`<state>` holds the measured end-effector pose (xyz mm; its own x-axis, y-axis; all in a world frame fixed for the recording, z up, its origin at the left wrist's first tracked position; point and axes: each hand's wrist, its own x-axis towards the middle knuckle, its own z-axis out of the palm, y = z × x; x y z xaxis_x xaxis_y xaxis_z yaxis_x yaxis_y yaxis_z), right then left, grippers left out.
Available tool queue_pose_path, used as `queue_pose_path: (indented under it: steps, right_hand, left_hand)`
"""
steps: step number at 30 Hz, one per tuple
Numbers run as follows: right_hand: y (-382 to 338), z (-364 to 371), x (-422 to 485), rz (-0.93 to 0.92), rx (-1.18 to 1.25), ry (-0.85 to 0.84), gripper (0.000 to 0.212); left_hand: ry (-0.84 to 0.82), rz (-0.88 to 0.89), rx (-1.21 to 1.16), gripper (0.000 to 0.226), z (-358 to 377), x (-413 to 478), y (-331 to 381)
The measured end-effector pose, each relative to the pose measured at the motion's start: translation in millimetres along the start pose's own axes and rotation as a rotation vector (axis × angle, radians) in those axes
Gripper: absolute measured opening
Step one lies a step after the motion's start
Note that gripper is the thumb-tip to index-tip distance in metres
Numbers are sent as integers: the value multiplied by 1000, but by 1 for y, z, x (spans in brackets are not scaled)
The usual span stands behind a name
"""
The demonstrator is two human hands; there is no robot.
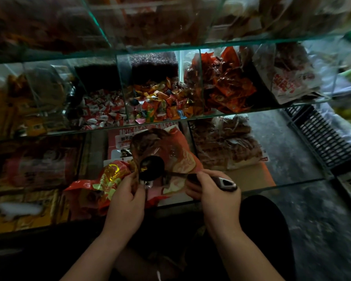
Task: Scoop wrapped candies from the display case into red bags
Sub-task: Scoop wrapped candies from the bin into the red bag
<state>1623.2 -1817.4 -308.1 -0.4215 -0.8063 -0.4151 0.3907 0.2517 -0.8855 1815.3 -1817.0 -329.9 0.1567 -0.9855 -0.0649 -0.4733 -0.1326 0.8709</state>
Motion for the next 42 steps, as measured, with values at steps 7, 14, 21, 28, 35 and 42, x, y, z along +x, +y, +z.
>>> queue_pose_path:
  steps: [7, 14, 21, 28, 35, 42]
  right_hand:
    - [-44, -17, -14, -66, 74, 22, 19]
    - [-85, -38, -30, -262, 116, 21, 37]
    - [-130, -50, -45, -355, 169, -46, 53]
    - [-158, -27, -37, -269, 330, -26, 30]
    - [-133, 41, 9, -481, 96, -63, 14]
    - [-89, 77, 54, -663, -260, -285, 15]
  left_hand:
    - [129, -36, 38, 24, -5, 19, 14]
    - [71, 68, 4, 45, -7, 32, 46]
    - [38, 146, -139, 53, -7, 42, 71]
    - [82, 114, -148, 61, -12, 53, 66]
    - [-54, 40, -79, 70, 4, 16, 32]
    - [-95, 50, -11, 74, 5, 20, 29]
